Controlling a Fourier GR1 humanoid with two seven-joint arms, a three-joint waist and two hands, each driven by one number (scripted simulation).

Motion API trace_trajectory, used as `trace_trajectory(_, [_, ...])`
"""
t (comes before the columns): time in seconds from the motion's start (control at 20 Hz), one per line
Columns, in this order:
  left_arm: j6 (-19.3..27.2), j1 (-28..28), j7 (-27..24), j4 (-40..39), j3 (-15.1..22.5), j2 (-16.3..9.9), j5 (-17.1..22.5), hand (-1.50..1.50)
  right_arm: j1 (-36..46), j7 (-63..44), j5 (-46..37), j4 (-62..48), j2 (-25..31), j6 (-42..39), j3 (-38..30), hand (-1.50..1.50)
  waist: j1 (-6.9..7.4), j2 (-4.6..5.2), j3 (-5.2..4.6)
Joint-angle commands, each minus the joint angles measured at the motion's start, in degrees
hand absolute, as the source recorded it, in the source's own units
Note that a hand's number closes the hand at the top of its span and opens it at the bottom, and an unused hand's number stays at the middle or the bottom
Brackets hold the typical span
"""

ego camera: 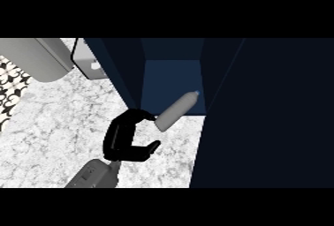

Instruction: Pick up the bottled water, place it into the cabinet and close the cabinet

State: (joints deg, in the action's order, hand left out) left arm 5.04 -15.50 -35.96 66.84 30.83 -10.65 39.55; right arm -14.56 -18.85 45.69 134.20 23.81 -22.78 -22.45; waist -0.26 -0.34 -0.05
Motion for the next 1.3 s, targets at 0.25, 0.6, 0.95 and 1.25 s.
trace_trajectory(0.25, [-5.8, 12.6, 1.5, 13.8, -1.5, -11.0, 2.1, -1.50, -1.7, -4.4, -2.0, 14.0, 0.9, 1.1, 6.1, 1.50, 0.37, -0.09, -0.02])
trace_trajectory(0.6, [-4.3, 22.4, -1.7, 21.8, -5.2, -17.9, 1.1, -1.50, 0.4, -6.4, -4.8, 15.9, -0.3, 5.4, 18.0, 1.50, 0.83, -0.20, -0.06])
trace_trajectory(0.95, [-7.5, 28.2, -4.1, 24.8, -10.0, -25.9, 1.1, -1.50, 6.7, -8.2, -10.4, 16.1, -1.2, 11.5, 31.4, 1.50, 1.06, -0.60, -0.23])
trace_trajectory(1.25, [-8.7, 31.1, -3.0, 29.6, -12.8, -30.1, 2.7, -1.50, 16.5, -8.8, -15.5, 11.1, -3.2, 17.3, 42.8, 1.50, 1.46, -0.94, -0.31])
